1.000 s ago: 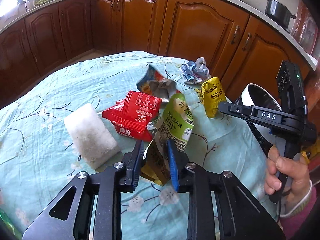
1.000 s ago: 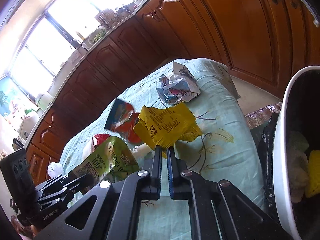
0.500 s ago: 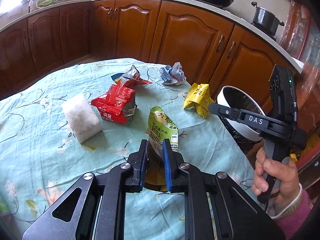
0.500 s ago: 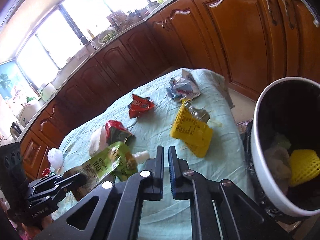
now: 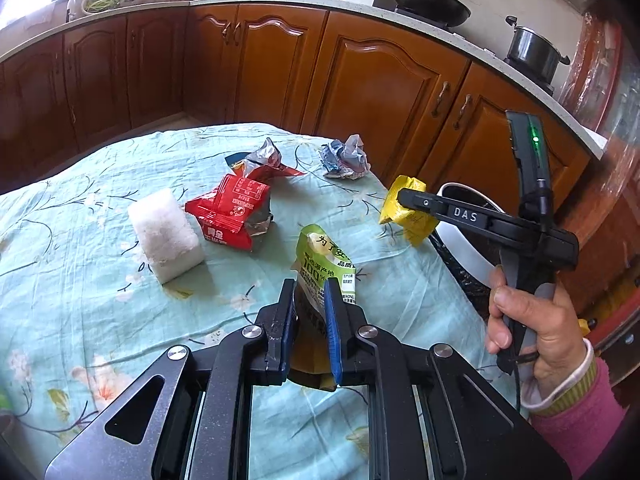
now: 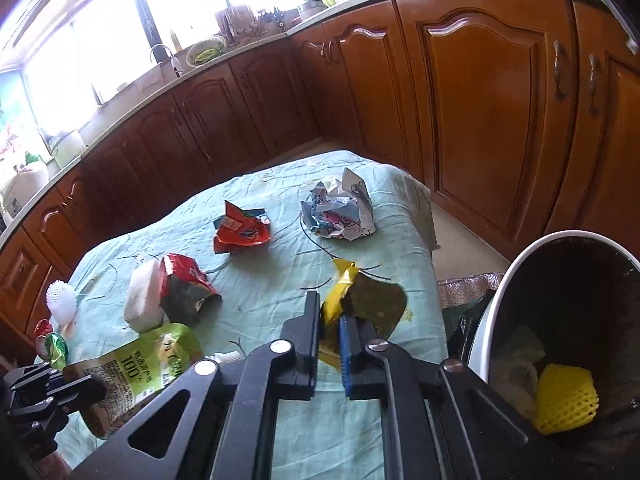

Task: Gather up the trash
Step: 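Grasp the green drink pouch with the left tool while the right tool grasps the yellow wrapper, then carry the pouch and yellow wrapper over the bin and open both tools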

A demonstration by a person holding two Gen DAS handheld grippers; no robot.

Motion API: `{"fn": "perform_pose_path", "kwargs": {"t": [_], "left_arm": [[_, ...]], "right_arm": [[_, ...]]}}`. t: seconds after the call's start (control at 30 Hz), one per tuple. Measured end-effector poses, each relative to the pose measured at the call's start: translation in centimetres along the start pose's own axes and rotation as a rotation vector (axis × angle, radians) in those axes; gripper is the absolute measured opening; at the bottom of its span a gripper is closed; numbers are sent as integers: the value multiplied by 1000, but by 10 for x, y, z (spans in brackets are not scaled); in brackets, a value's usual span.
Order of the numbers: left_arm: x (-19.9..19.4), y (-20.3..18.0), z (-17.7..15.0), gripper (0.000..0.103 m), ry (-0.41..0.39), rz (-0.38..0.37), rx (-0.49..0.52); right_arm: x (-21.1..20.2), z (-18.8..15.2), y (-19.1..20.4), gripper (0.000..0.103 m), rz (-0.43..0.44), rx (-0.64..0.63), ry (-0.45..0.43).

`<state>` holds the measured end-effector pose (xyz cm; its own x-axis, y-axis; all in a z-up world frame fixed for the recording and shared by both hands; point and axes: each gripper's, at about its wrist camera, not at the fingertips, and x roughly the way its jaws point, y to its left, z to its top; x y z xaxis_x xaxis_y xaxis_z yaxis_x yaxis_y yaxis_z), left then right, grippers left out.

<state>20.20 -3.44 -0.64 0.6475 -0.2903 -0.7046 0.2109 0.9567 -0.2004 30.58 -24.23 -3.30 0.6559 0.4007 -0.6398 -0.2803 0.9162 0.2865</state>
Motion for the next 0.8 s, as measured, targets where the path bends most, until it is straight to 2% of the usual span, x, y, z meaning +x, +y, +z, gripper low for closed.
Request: {"fn": "perform_pose_path", "kwargs": {"t": [0.2, 0.4, 0.57, 0.7, 0.8], "left_arm": [[-7, -19, 5, 11, -31, -14, 39], [-13, -41, 12, 8, -59, -43, 73], [-15, -56, 15, 7, -70, -58, 106], [-8, -61, 7, 7, -25, -70, 135], [0, -57, -7, 7, 44, -55, 148]], "right_arm": [[-51, -9, -1, 5, 76, 51, -65], [-89, -21, -12, 5, 81, 95, -110], [-107, -33, -26, 5, 90, 139, -114], [-110, -47, -31, 5, 104, 161, -95], [-110, -57, -33, 5, 116, 172, -80]]}}
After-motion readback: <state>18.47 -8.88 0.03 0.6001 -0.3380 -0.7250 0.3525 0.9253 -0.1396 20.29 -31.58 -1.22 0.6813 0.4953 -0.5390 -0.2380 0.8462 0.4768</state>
